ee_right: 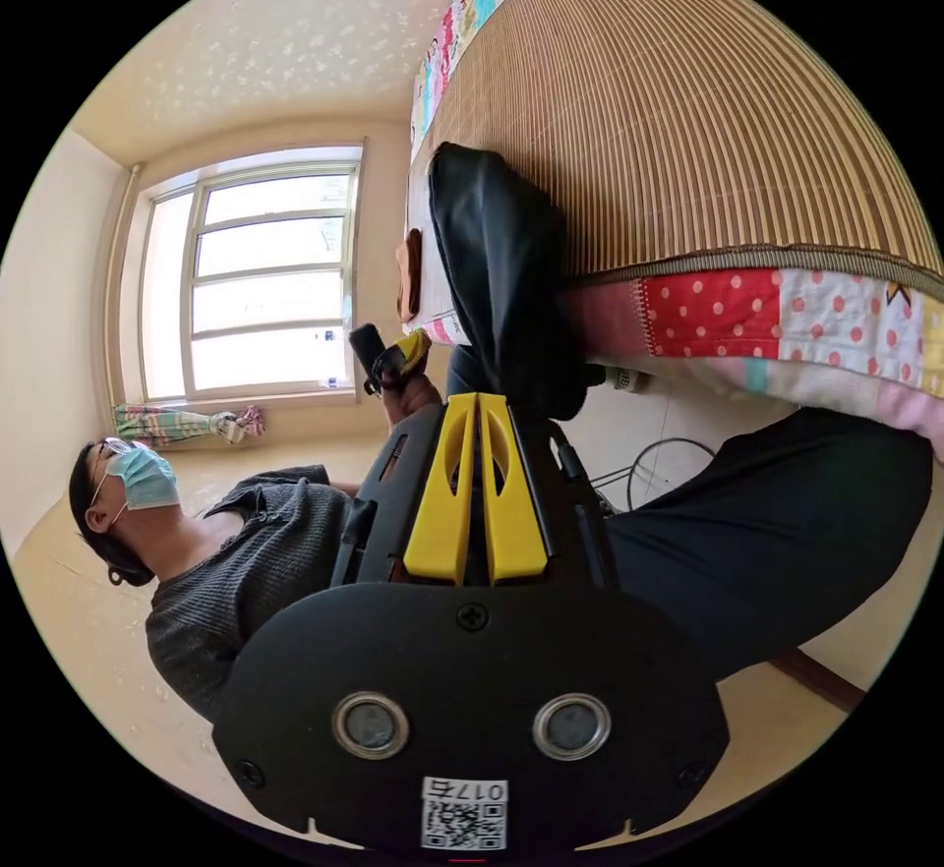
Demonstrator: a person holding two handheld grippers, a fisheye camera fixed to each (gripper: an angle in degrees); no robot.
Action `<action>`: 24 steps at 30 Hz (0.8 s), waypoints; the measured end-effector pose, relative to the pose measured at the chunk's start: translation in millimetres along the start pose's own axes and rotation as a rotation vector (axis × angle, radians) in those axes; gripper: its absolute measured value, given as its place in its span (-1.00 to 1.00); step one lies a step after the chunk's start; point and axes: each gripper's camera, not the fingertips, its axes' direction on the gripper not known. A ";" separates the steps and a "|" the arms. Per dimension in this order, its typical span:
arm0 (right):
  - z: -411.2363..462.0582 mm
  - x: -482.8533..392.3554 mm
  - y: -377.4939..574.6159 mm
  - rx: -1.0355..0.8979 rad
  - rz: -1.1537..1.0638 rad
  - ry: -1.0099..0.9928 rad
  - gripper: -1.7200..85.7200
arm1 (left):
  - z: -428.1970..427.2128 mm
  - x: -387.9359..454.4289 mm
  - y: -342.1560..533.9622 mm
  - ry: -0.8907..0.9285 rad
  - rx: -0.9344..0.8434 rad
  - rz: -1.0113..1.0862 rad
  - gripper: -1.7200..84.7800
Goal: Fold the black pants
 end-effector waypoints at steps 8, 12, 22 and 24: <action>27.9 -30.7 -22.9 -0.032 -0.046 0.191 -0.92 | -106.0 -40.8 -100.1 -0.462 0.230 -0.106 -0.73; 54.0 -78.8 -71.6 -0.023 -0.148 0.250 -0.86 | -59.0 -78.3 -168.8 -0.672 0.062 -0.125 -0.70; 139.3 -177.0 -225.4 0.090 -0.232 0.451 -0.61 | -49.0 -50.0 -148.3 -0.453 0.091 -0.086 -0.86; 173.0 -184.0 -256.8 0.048 -0.205 0.498 -0.59 | -55.2 -33.6 -135.4 -0.449 0.110 -0.073 -0.86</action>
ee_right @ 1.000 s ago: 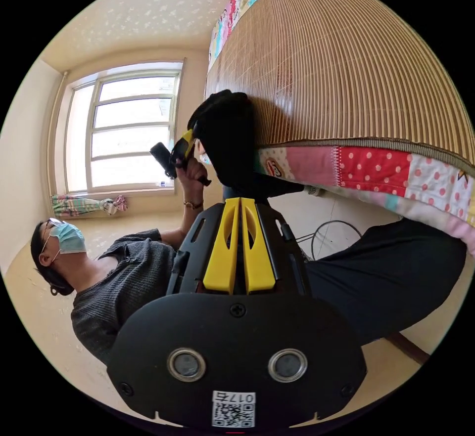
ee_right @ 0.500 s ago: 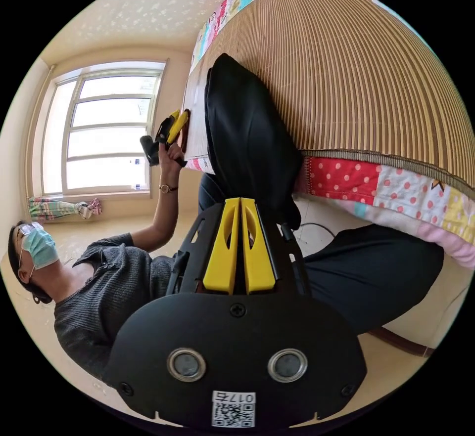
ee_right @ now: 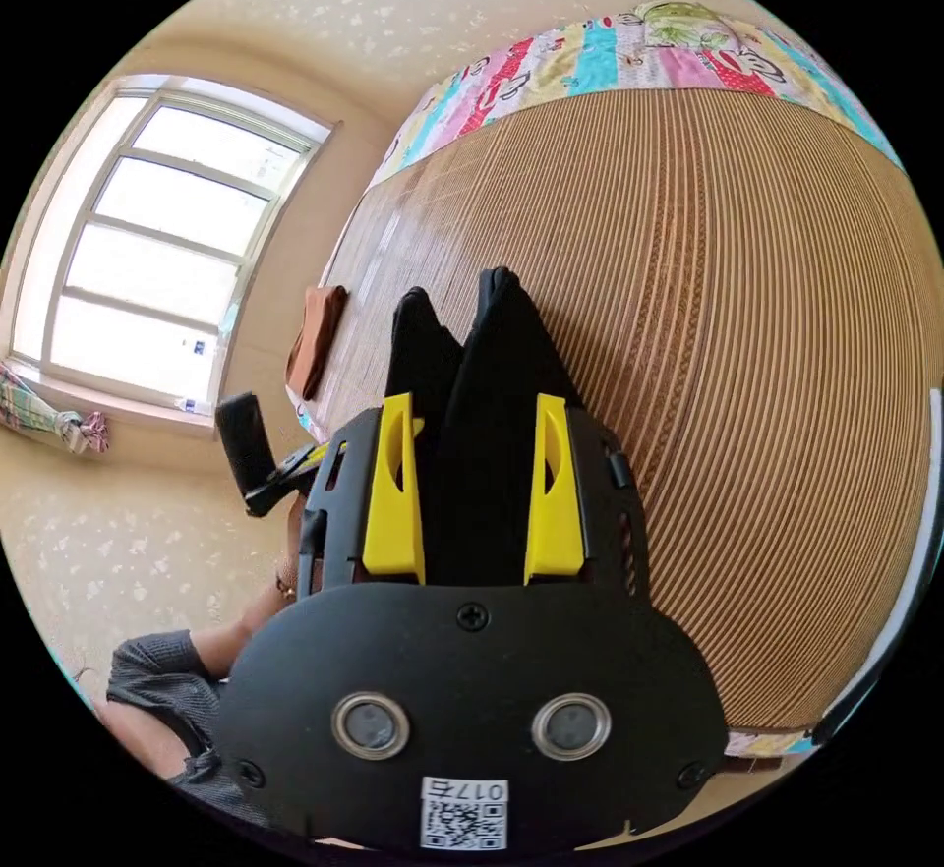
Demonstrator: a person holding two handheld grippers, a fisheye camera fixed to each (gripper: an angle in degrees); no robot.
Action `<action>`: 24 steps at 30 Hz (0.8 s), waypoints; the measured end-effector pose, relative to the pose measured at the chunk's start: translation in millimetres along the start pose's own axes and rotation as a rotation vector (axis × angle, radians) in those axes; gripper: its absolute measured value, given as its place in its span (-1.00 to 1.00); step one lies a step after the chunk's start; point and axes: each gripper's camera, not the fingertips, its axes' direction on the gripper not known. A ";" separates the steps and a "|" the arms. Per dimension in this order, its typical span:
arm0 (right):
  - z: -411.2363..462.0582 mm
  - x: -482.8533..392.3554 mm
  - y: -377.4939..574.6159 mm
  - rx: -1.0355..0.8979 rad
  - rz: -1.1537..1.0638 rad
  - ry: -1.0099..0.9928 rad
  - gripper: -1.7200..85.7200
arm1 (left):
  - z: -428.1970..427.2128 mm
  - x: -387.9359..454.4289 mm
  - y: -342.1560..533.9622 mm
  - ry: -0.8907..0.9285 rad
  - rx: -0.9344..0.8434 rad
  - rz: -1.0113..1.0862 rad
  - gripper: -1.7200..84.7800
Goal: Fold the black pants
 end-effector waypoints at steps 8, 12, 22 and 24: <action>-63.8 -55.0 60.4 0.067 -0.099 -0.043 -0.86 | -93.9 8.8 46.9 0.042 0.104 -0.026 -0.86; -207.5 -115.3 165.2 0.383 -0.258 0.105 -0.88 | -188.5 17.7 85.1 0.045 0.234 -0.021 -0.87; -429.6 -283.4 398.8 1.054 -0.570 0.268 -0.89 | -402.5 210.9 138.0 -0.150 0.818 0.486 -0.87; -443.1 -313.3 458.6 1.236 -0.616 0.314 -0.89 | -420.2 257.0 161.0 -0.237 0.965 0.570 -0.86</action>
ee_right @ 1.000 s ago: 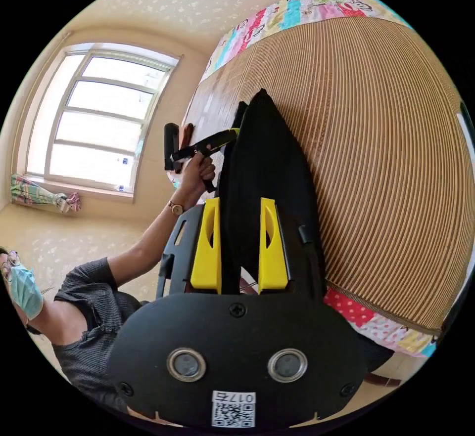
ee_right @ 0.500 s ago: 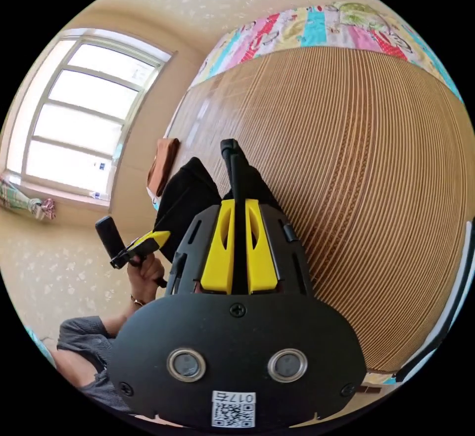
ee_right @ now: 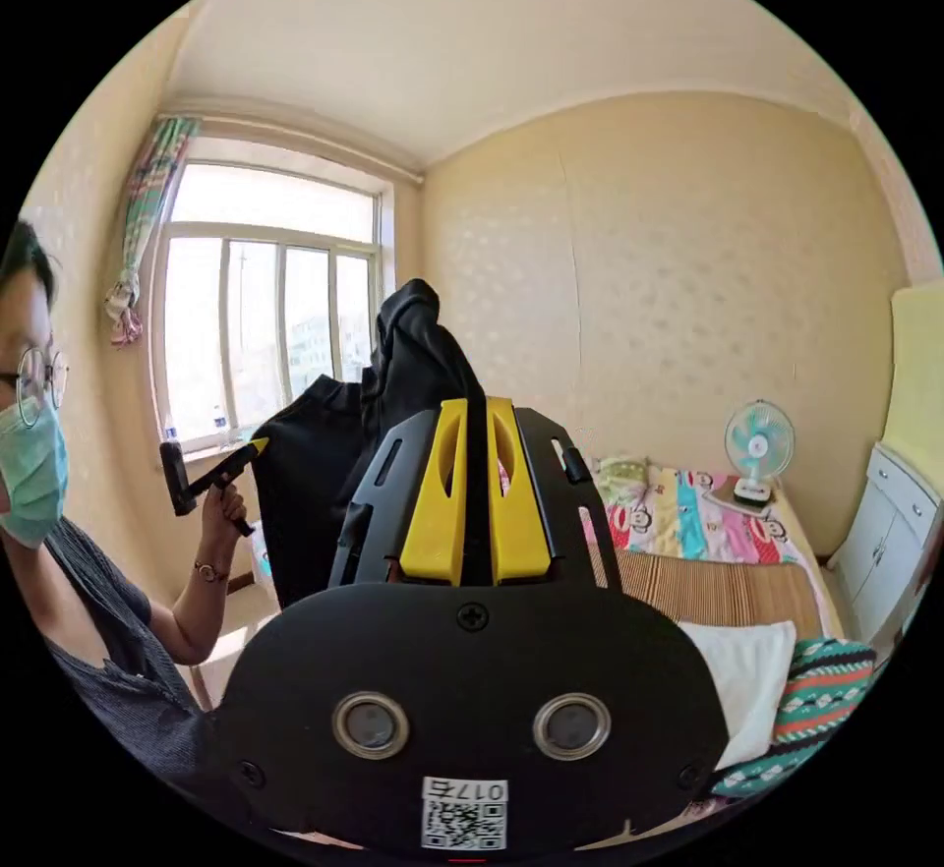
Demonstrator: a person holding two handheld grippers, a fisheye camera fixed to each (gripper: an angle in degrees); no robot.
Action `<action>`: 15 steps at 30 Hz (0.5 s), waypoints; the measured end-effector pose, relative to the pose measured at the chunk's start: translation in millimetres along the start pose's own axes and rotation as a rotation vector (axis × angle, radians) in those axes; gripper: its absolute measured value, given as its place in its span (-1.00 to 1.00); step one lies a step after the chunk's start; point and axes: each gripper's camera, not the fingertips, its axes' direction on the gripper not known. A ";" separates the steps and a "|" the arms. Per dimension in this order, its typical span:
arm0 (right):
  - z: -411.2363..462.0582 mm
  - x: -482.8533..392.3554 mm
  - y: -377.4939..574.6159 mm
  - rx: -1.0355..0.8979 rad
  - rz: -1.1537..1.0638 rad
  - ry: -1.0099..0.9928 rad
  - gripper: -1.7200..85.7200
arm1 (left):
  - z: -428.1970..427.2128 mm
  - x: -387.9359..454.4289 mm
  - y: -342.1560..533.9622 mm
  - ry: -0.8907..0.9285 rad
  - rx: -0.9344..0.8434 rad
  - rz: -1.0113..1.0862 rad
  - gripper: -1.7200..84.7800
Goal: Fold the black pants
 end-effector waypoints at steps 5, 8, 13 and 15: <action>-57.3 -14.9 13.1 0.192 0.068 0.022 -0.89 | -33.7 38.6 -15.7 0.000 0.234 0.007 -0.86; -40.6 4.6 19.1 0.131 0.105 -0.004 -0.89 | -22.8 35.5 -11.8 0.017 0.222 -0.013 -0.86; 102.7 94.2 8.3 -0.112 0.275 -0.007 -0.89 | 106.7 -10.8 -21.6 0.006 -0.009 -0.091 -0.86; 222.9 160.5 -7.5 -0.223 0.390 0.046 -0.90 | 195.8 -46.7 -36.5 0.021 -0.149 -0.162 -0.86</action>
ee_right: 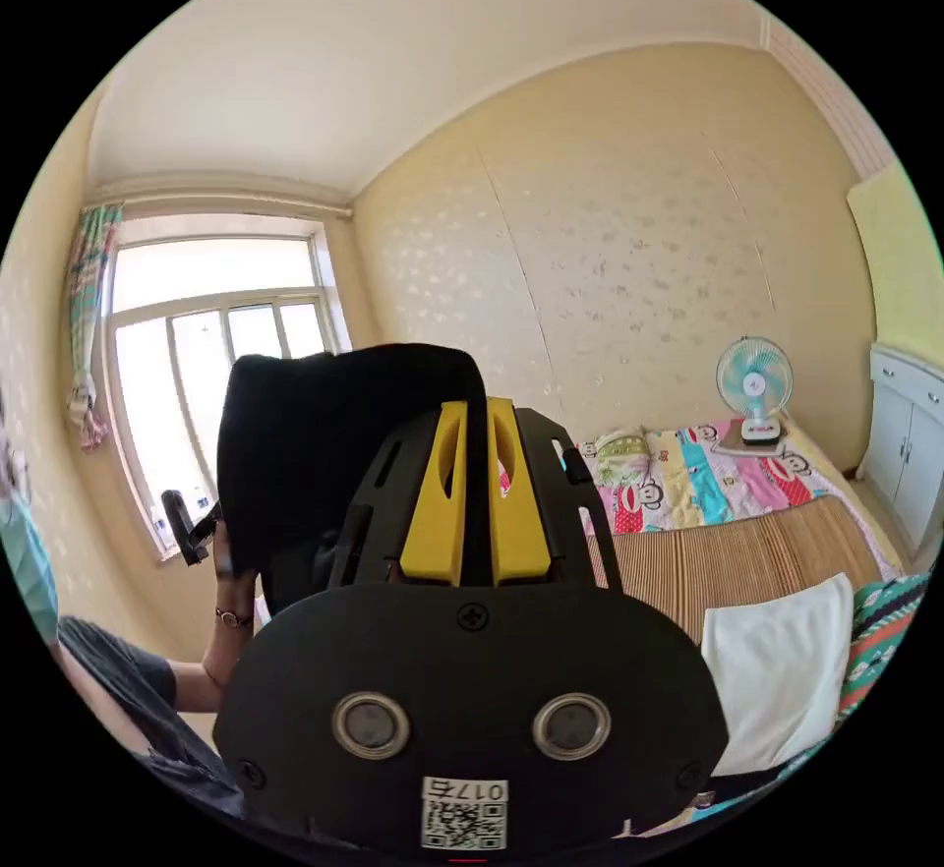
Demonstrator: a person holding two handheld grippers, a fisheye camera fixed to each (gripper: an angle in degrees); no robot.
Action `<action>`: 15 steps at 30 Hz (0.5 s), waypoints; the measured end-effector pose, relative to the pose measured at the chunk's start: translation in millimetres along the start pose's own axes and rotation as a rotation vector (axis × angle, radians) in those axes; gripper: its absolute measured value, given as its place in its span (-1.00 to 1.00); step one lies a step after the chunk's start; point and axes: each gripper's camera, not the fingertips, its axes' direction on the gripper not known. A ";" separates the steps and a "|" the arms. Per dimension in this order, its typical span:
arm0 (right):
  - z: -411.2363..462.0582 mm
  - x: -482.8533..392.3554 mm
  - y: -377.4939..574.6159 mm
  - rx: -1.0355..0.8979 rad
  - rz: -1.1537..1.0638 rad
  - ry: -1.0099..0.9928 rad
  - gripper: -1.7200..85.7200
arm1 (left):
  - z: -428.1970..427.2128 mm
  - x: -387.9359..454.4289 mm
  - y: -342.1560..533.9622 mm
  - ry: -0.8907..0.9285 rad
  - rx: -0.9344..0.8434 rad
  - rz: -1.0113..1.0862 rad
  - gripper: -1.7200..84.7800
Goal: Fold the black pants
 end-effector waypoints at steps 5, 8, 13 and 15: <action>175.8 75.8 -30.2 -0.347 0.167 0.216 -0.89 | 213.3 -113.6 -44.2 0.078 -0.378 -0.236 -0.81; 205.4 80.8 31.8 -0.439 0.062 0.227 -0.89 | 251.5 -163.5 14.4 0.067 -0.525 -0.341 -0.78; 215.0 94.5 197.3 -0.688 -0.075 0.183 -0.86 | 235.9 -187.1 200.0 0.048 -0.842 -0.222 -0.75; 212.1 99.9 280.0 -0.836 -0.052 0.090 -0.82 | 216.0 -186.7 264.4 0.066 -0.945 -0.229 -0.73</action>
